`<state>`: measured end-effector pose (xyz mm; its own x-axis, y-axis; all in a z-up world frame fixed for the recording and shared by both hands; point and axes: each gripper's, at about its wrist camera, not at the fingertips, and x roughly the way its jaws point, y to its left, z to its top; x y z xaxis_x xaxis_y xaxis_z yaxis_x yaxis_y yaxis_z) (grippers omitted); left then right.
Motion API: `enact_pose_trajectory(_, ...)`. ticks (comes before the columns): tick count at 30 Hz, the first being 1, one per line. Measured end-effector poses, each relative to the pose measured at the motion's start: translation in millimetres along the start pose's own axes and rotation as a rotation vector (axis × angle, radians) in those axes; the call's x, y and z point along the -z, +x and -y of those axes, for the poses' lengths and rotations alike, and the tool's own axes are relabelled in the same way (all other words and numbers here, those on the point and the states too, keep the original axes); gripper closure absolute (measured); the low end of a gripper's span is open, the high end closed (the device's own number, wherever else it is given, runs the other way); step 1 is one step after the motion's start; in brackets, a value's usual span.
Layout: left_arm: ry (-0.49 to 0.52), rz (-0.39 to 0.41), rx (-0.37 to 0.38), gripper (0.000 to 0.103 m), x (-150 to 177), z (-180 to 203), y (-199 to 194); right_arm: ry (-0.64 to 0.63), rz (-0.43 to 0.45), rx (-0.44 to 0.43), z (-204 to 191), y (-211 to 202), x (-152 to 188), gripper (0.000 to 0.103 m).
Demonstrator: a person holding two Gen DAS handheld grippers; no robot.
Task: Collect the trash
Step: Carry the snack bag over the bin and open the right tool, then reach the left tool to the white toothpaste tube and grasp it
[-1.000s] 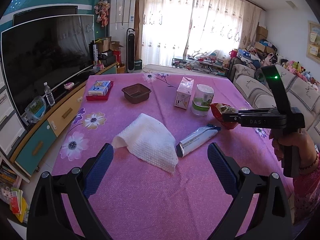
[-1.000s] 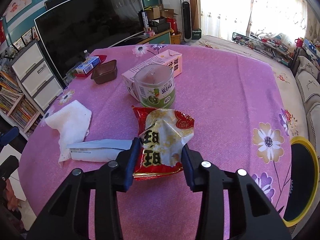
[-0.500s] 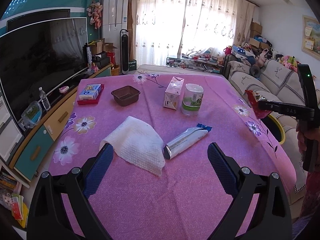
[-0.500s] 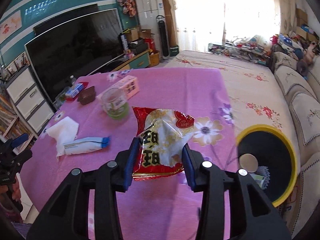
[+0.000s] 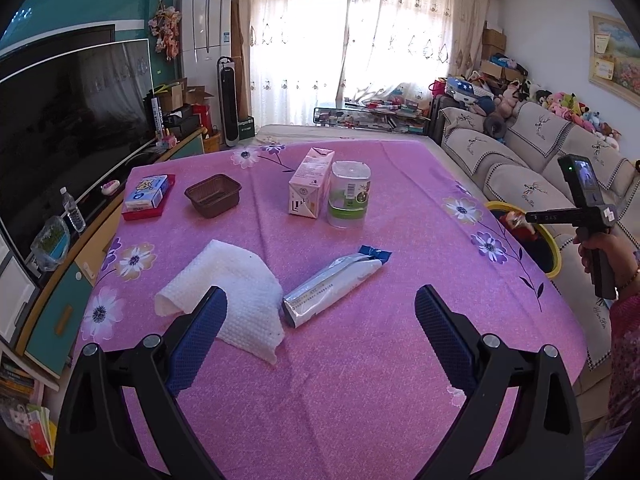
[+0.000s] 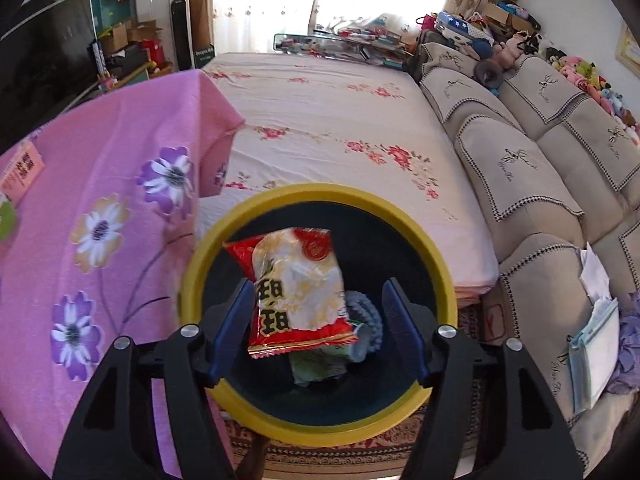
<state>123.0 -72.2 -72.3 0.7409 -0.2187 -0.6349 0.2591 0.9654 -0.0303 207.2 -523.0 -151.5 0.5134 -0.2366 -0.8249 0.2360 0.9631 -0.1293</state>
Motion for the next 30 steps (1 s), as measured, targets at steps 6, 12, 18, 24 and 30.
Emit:
enact_pose_trajectory(6, 0.041, -0.013, 0.023, 0.009, -2.8, 9.8, 9.4, 0.02, 0.049, -0.003, 9.8, -10.1, 8.8, 0.034)
enact_pose_trajectory(12, 0.108, -0.049, 0.116, 0.009, -10.0, 14.7, 39.6, 0.028, 0.098, -0.064, -0.4, -38.4, 28.7, 0.032)
enact_pose_trajectory(18, 0.193, -0.13, 0.192, 0.009, -20.4, 17.4, 82.9, 0.042, 0.112, -0.104, -6.9, -55.3, 44.2, 0.031)
enact_pose_trajectory(24, 0.22, -0.218, 0.196, 0.01, -25.0, 15.9, 124.7, 0.047, 0.114, -0.108, -7.9, -60.3, 49.2, 0.028)
enact_pose_trajectory(30, 0.223, -0.291, 0.18, 0.024, -20.2, 18.3, 151.3, 0.052, 0.11, -0.119, -8.9, -59.4, 52.7, 0.028)
